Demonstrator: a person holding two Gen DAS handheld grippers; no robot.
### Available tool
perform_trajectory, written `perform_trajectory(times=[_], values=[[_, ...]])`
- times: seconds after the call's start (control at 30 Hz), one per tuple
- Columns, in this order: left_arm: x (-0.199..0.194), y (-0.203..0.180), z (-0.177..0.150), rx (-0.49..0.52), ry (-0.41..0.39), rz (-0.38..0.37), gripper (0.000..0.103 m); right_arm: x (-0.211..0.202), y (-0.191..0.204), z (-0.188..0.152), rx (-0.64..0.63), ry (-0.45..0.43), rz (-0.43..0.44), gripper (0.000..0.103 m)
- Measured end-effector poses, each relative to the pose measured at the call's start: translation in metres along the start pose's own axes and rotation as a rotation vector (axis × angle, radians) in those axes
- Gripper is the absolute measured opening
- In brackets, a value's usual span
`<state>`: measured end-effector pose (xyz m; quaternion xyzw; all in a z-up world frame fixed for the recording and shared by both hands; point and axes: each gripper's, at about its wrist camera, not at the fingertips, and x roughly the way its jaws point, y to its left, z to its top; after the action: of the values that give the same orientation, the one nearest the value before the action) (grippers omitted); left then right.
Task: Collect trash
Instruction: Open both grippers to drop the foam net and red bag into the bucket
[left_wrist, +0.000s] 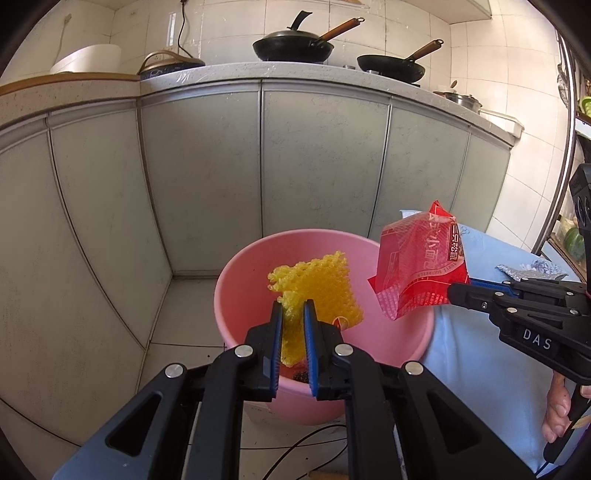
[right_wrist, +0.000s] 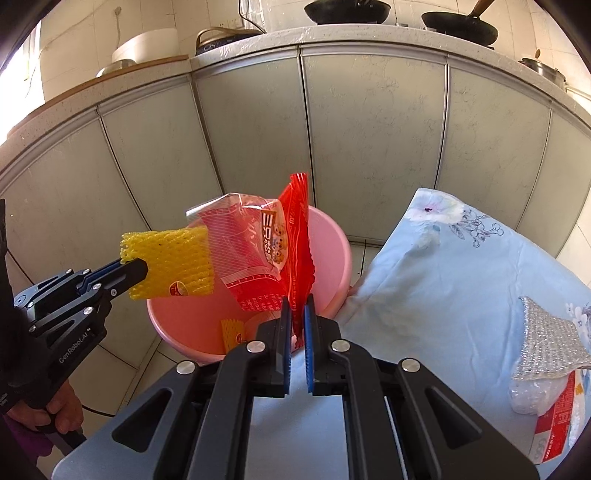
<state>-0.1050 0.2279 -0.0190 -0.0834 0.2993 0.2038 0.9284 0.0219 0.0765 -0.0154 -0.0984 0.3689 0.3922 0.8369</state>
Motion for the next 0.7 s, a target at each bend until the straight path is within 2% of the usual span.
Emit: perform_trajectory(times=[0.1,0.17,0.27,0.7], values=[[0.003,0.003,-0.001,-0.012,0.015,0.001,0.013,0.007,0.003,0.000,0.002,0.020,0.010,0.007],[0.004,0.005,-0.002,-0.019,0.024,0.003,0.022,0.011,0.005,0.000,0.002,0.035,0.016,0.010],[0.005,0.008,-0.004,-0.035,0.027,0.005,0.029,0.015,0.005,-0.001,0.004,0.043,0.017,0.015],[-0.001,0.006,-0.007,-0.044,0.028,-0.014,0.030,0.001,-0.003,-0.007,0.029,0.027,0.026,0.016]])
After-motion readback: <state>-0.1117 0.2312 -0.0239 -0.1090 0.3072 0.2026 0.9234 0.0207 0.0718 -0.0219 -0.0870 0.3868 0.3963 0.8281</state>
